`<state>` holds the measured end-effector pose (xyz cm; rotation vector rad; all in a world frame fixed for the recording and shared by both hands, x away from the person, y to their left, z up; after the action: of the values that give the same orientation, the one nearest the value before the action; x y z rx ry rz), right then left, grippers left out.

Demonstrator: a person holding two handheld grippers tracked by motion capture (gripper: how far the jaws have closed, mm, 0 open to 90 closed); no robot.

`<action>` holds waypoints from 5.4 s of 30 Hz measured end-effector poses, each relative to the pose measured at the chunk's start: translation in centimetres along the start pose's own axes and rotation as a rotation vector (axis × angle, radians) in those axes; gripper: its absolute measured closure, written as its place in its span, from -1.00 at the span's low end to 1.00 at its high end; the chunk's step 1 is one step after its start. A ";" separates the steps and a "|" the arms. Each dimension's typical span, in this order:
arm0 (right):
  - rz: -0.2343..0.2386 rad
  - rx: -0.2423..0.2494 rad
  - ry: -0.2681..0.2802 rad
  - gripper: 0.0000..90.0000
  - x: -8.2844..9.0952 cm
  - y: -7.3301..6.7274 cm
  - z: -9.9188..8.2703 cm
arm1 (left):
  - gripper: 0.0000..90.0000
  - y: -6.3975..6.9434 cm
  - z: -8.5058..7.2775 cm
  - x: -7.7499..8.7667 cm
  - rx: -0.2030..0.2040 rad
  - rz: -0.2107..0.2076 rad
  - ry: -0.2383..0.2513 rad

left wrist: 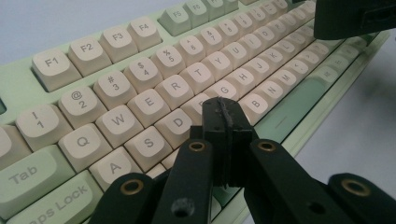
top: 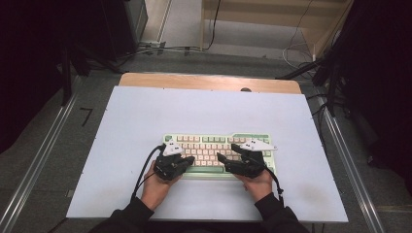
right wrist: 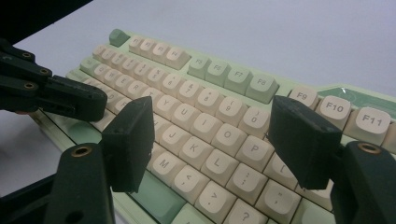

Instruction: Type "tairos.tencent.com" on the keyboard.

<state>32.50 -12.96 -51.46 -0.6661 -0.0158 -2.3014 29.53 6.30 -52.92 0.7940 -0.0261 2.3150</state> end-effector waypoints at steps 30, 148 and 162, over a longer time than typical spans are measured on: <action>-0.003 0.008 -0.007 -0.34 -0.1 0.0 -0.3 | -0.20 -3.8 1.8 1.8 0.124 0.150 0.216; 0.102 0.137 -0.090 0.94 -2.5 -3.6 -1.7 | -0.38 -7.4 1.7 3.1 0.186 0.358 0.269; 0.093 0.119 -0.051 0.82 -1.7 -3.5 -0.9 | -0.38 -7.4 1.7 3.1 0.185 0.354 0.274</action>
<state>30.82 -9.40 -52.42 -0.6508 -0.1422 -2.1755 33.17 13.45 -51.21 0.5892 0.1848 2.7775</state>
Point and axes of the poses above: each handheld gripper's, and its own axes: x roughly backward along the jaws, z roughly out of its top, y roughly to its right, the point moved 6 cm from there along -x, roughly forward along the jaws, and after that the axes turned 5 degrees about y, right-handed, at the moved point
